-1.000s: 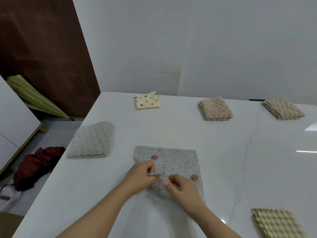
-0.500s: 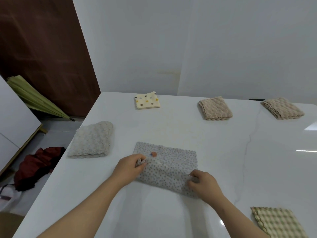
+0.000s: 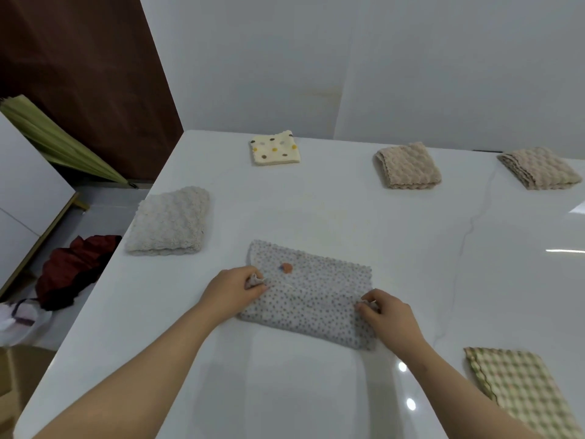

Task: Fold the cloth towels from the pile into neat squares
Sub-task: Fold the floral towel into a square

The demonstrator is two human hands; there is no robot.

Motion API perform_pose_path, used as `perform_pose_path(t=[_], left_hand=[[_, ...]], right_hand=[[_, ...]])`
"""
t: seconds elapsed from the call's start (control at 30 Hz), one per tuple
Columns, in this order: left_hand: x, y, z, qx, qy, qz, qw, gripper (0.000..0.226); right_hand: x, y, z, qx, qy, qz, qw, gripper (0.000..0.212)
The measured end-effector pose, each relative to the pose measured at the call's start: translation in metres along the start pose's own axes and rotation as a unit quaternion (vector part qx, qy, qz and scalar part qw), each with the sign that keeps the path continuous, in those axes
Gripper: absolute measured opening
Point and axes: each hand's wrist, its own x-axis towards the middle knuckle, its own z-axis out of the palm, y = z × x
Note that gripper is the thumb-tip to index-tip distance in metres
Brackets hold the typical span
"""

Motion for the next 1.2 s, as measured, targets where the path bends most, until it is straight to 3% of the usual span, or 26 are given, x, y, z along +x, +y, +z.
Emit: perform_pose_path(t=[0.1,0.2,0.3,0.43,0.6,0.8,0.93,1.1,1.2], left_hand=[[-0.001,0.0,-0.001,-0.037,0.016,-0.006,0.999,0.007],[0.0,0.003,0.001,-0.06,0.015,0.0,0.998,0.012],[0.002,0.005,0.003,-0.008,0.013,0.008,1.0,0.019],[0.001,0.003,0.006,0.063,0.001,0.027,0.998,0.01],[0.002,0.001,0.001,-0.01,0.011,-0.009,1.0,0.01],[0.015,0.011,-0.011,-0.147,0.045,-0.033,0.987,0.007],[0.024,0.012,-0.011,-0.129,0.04,-0.077,0.988,0.018],[0.021,0.011,-0.014,-0.261,-0.071,-0.125,0.955,0.022],[0.018,0.007,-0.018,-0.256,-0.093,-0.115,0.955,0.016]], right_hand=[[0.0,-0.004,0.002,0.048,0.045,-0.01,0.998,0.011],[0.003,-0.006,0.004,0.069,0.035,-0.005,0.997,0.012],[0.005,-0.006,0.004,0.064,0.037,0.006,0.997,0.013],[0.004,-0.004,0.006,0.066,0.044,0.03,0.996,0.014],[0.002,-0.004,0.003,0.08,0.035,0.032,0.996,0.014],[0.006,-0.008,-0.006,0.198,0.066,0.052,0.977,0.013],[0.014,-0.009,-0.007,0.22,0.072,0.082,0.969,0.011],[0.022,-0.008,-0.001,0.189,0.064,0.105,0.974,0.012],[0.025,-0.007,0.002,0.162,0.063,0.104,0.979,0.014]])
